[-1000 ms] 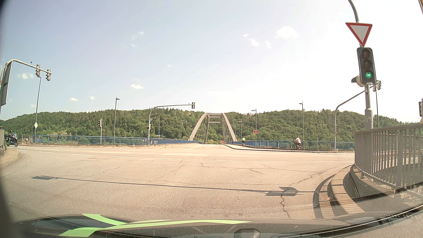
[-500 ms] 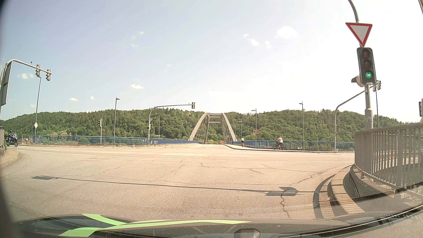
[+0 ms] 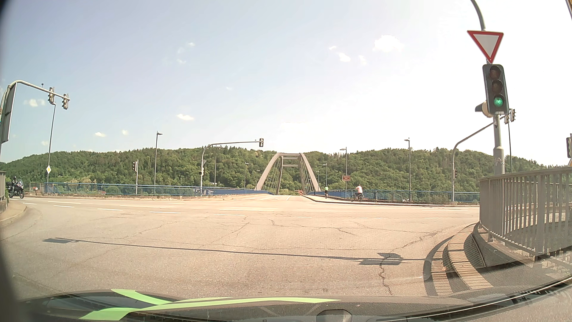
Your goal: Follow the waypoints while adhering to traffic rules and regulations
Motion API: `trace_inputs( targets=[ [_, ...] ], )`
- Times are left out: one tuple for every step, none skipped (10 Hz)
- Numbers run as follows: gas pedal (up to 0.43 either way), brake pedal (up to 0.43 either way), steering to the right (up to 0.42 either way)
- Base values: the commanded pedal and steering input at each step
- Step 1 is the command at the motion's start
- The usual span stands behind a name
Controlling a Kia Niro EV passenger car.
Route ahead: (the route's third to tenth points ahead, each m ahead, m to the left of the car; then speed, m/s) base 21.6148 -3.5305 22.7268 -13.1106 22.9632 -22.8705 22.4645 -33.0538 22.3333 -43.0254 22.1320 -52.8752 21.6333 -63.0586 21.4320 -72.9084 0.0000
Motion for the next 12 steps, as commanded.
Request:
trace_inputs(
  targets=[
    [0.0,0.25,0.027],
    [0.0,0.25,0.027],
    [0.0,0.25,0.027],
    [0.0,0.238,0.027],
    [0.0,0.012,0.028],
    [0.0,0.0,0.027],
    [0.0,0.0,0.027],
    [0.189,0.0,0.028],
    [0.24,0.0,0.027],
    [0.24,0.0,0.027],
    [0.26,0.0,0.027],
    [0.268,0.0,0.027]
  ],
)
